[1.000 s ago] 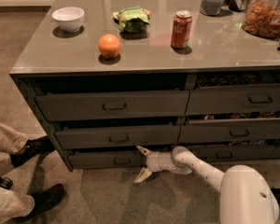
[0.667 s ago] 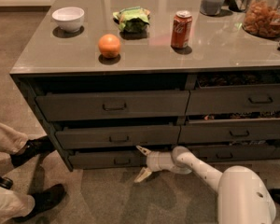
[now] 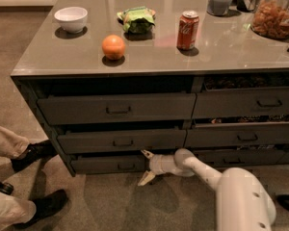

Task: Open bottom drawer

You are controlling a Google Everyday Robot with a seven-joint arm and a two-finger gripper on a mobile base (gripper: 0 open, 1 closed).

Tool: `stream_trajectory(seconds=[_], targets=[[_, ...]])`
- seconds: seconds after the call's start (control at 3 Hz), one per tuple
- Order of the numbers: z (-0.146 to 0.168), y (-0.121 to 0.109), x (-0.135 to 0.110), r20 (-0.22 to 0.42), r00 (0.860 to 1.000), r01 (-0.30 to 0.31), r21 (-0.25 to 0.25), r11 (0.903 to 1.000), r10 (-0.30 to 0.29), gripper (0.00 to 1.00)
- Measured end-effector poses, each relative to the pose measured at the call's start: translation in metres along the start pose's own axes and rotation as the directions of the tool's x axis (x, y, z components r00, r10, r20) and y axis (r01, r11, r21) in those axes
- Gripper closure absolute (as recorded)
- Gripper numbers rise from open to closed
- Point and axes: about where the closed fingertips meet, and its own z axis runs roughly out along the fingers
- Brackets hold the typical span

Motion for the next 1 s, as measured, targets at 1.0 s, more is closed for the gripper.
stream_trajectory(seconds=[1.0], targets=[[0.045, -0.017, 0.046, -0.110, 0.994, 0.015, -0.063, 0.9979, -0.022, 0.00]])
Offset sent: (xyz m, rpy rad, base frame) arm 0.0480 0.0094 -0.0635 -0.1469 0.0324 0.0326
